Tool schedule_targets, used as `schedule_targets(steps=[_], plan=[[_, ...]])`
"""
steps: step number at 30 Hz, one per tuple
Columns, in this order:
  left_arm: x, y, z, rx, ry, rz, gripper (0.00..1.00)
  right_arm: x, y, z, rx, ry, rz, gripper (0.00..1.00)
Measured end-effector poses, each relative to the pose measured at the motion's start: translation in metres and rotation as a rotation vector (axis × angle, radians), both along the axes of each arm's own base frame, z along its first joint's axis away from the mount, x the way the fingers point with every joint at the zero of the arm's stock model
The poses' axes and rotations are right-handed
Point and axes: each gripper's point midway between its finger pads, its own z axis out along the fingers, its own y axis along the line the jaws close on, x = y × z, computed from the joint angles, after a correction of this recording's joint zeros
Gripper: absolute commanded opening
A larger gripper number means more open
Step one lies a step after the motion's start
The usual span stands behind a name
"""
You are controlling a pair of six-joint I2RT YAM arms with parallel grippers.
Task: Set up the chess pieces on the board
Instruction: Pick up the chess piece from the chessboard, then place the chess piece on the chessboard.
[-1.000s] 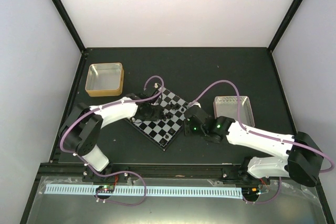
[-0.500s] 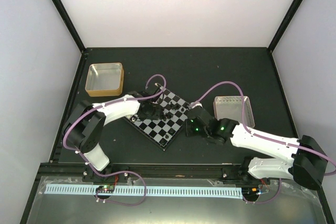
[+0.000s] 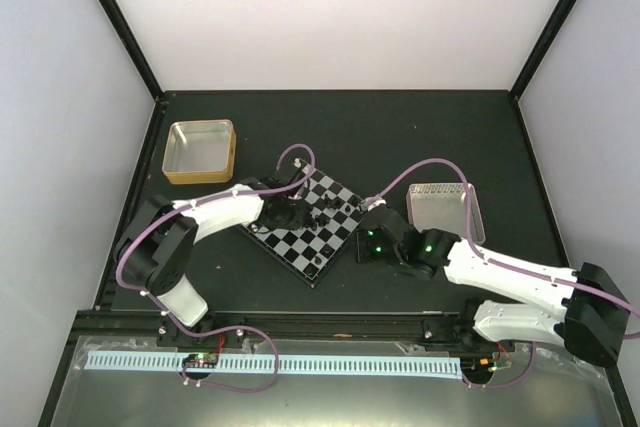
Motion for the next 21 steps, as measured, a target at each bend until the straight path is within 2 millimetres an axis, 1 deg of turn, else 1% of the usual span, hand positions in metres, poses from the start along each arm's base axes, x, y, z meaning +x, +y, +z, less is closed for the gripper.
schedule_targets(steps=[3, 5, 8, 11, 14, 18, 21], plan=[[-0.004, 0.003, 0.001, -0.009, -0.015, -0.005, 0.06, -0.003, 0.002, 0.006, 0.028, 0.000, 0.013, 0.29], [-0.011, 0.007, 0.003, -0.016, -0.021, -0.016, 0.06, -0.004, 0.004, 0.011, 0.058, 0.005, 0.027, 0.30], [-0.023, 0.010, 0.015, -0.055, -0.052, -0.052, 0.06, -0.003, 0.009, 0.021, 0.125, 0.021, 0.047, 0.32], [-0.029, 0.002, 0.042, -0.148, -0.124, -0.109, 0.05, 0.001, 0.012, 0.031, 0.194, 0.057, 0.064, 0.34], [-0.035, -0.013, 0.077, -0.274, -0.212, -0.198, 0.06, 0.009, 0.015, 0.047, 0.264, 0.088, 0.075, 0.39], [-0.048, -0.035, 0.127, -0.454, -0.339, -0.354, 0.05, 0.022, 0.022, 0.085, 0.365, 0.087, 0.092, 0.47], [-0.058, -0.049, 0.165, -0.570, -0.442, -0.472, 0.04, 0.027, 0.028, 0.124, 0.436, 0.056, 0.121, 0.51]])
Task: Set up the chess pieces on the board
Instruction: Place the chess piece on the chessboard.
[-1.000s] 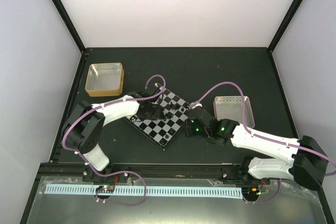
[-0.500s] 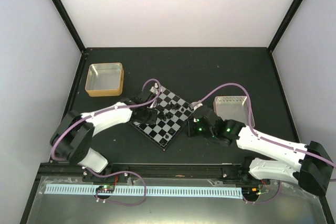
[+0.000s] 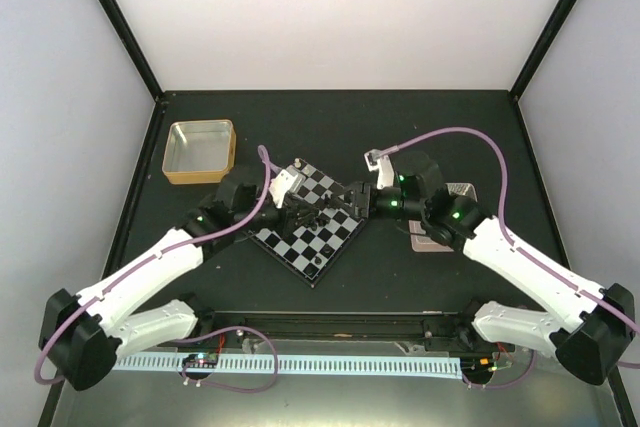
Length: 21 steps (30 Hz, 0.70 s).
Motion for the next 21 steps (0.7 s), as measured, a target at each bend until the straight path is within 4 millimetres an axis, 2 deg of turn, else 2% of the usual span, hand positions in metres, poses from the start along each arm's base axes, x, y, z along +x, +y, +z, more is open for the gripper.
schedule_targets(steps=[3, 6, 10, 15, 21], plan=[[-0.010, -0.009, 0.025, -0.075, -0.079, -0.094, 0.04, -0.001, 0.005, 0.028, 0.048, -0.027, 0.027, 0.50], [-0.019, -0.015, 0.040, -0.123, -0.137, -0.172, 0.04, -0.003, 0.009, 0.042, 0.072, -0.036, 0.052, 0.47], [-0.027, -0.019, 0.051, -0.157, -0.168, -0.226, 0.05, -0.001, 0.014, 0.036, 0.060, -0.006, 0.063, 0.45], [-0.033, -0.018, 0.074, -0.210, -0.246, -0.243, 0.05, -0.005, 0.020, 0.023, 0.050, 0.048, 0.097, 0.44], [-0.033, -0.019, 0.073, -0.209, -0.243, -0.250, 0.05, -0.013, 0.026, 0.031, 0.110, 0.087, 0.142, 0.44]])
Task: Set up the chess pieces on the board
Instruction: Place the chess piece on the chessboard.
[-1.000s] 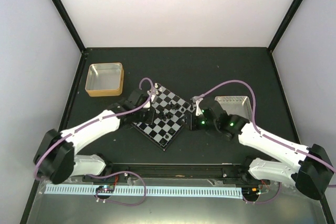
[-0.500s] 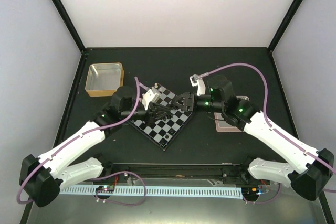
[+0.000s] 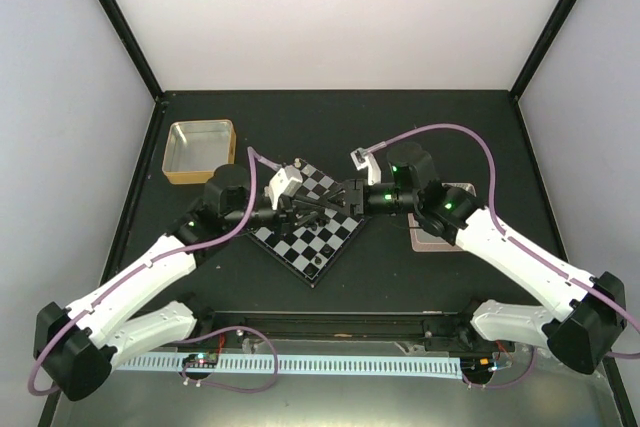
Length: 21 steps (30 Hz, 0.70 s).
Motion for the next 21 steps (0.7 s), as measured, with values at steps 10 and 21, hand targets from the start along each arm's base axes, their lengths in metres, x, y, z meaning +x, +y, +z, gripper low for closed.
schedule_targets(steps=[10, 21], plan=[[0.001, -0.001, -0.009, 0.007, 0.011, 0.000, 0.05, -0.010, 0.005, 0.006, 0.054, 0.045, 0.047, 0.25], [0.000, -0.002, -0.008, -0.002, 0.006, -0.010, 0.06, -0.011, 0.004, 0.000, 0.047, 0.070, 0.051, 0.15]])
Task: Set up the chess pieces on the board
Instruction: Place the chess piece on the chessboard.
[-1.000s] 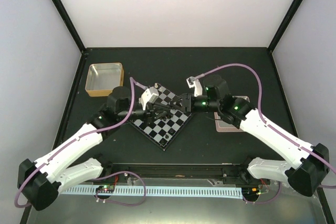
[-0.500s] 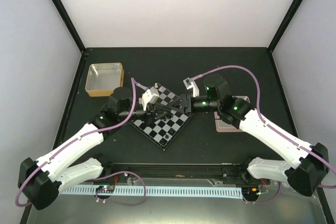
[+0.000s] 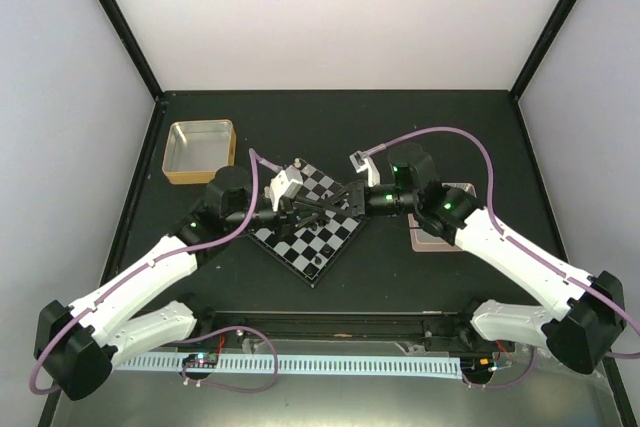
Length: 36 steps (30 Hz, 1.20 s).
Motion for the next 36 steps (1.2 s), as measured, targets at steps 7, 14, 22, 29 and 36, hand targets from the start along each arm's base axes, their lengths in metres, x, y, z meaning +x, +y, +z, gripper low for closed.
schedule_targets(steps=[7, 14, 22, 29, 36], plan=[[0.001, 0.001, -0.004, 0.007, 0.011, 0.006, 0.06, 0.001, 0.003, -0.004, -0.001, 0.013, 0.013, 0.14], [0.003, 0.003, -0.008, 0.016, 0.021, 0.020, 0.17, 0.005, 0.005, -0.010, -0.007, 0.027, 0.014, 0.01], [0.011, 0.008, -0.005, 0.014, 0.019, 0.086, 0.68, 0.007, 0.007, -0.011, -0.021, -0.036, 0.018, 0.01], [0.016, 0.040, 0.022, -0.028, -0.079, 0.278, 0.79, 0.035, 0.000, -0.033, -0.148, -0.180, -0.079, 0.01], [0.022, 0.097, 0.061, -0.119, -0.214, 0.584, 0.85, 0.032, 0.023, -0.080, -0.382, -0.336, -0.061, 0.02]])
